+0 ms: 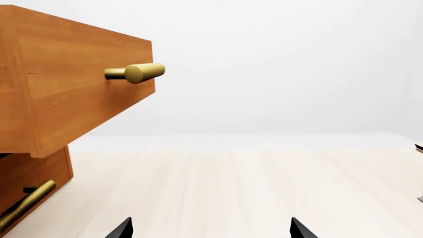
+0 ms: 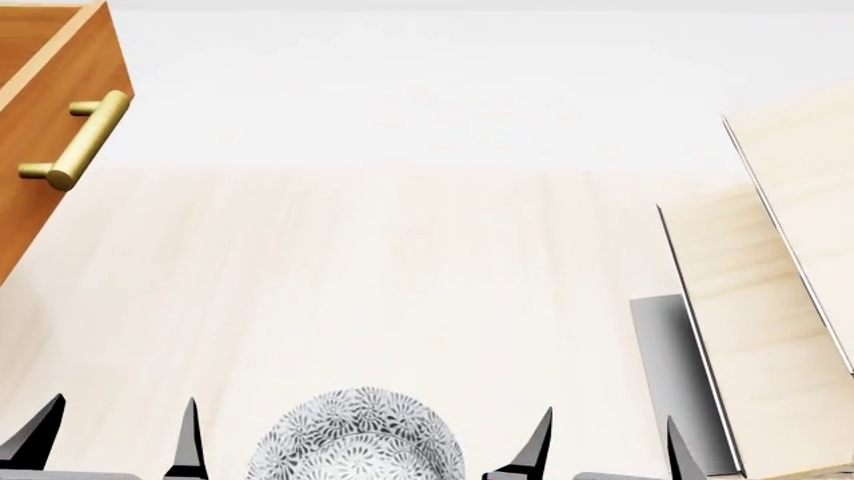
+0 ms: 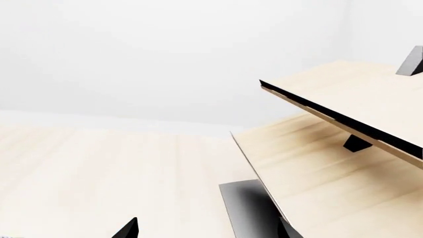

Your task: Close the top drawer of the cabinet.

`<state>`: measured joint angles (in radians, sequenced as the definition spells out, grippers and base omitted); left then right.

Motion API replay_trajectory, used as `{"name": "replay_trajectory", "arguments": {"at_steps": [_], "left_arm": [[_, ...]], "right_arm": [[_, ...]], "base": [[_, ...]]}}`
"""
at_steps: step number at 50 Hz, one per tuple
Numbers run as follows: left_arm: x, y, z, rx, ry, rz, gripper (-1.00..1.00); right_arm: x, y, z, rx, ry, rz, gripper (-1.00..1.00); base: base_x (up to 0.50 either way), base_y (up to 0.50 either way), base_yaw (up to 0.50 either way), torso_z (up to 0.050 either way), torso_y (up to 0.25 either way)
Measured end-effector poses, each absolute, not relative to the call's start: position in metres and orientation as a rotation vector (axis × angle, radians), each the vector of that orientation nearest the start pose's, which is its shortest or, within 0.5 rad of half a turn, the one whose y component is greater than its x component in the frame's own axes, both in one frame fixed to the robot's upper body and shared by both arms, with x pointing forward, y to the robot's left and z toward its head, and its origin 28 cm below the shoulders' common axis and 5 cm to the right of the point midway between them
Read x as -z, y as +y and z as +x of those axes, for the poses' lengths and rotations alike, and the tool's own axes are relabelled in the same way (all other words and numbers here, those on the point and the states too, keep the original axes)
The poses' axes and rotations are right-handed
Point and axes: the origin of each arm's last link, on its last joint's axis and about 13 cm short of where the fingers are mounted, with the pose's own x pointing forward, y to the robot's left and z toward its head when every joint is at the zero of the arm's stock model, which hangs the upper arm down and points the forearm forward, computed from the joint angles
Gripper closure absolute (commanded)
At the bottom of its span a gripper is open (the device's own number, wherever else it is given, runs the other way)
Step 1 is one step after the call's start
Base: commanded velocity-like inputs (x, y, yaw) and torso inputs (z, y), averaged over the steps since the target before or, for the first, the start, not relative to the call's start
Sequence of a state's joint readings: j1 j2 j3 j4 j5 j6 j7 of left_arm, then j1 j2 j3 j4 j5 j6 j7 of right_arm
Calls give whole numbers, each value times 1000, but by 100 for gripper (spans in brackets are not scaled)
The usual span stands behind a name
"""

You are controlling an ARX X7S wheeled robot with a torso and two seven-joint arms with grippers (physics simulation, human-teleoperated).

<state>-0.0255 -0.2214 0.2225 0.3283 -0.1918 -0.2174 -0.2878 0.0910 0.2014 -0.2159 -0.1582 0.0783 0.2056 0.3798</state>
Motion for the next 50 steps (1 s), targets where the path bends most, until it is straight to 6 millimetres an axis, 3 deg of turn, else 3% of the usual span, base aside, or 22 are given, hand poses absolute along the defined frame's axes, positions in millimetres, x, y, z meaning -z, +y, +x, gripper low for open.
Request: {"name": "replay_trajectory", "arguments": {"at_steps": [25,29,39,50], "left_arm": [[-65,201,209,-8,-81,15,-100],[-65,200,212,0,-74,19,-100],[-65,198,232,44,-24,61,-100],[-74,199,269,90,18,137,-100]], "right_arm": [[-47,-99,227,160,-35,-133,-100],[-46,-99,227,159,-35,-134,-100],[-45,-98,227,152,-37,-137,-100],[-44,-95,228,145,-35,-140,-100]], "base": [[500,0,0,0,0],[55,0,0,0,0],[0,0,0,0,0],[0,0,0,0,0]]}}
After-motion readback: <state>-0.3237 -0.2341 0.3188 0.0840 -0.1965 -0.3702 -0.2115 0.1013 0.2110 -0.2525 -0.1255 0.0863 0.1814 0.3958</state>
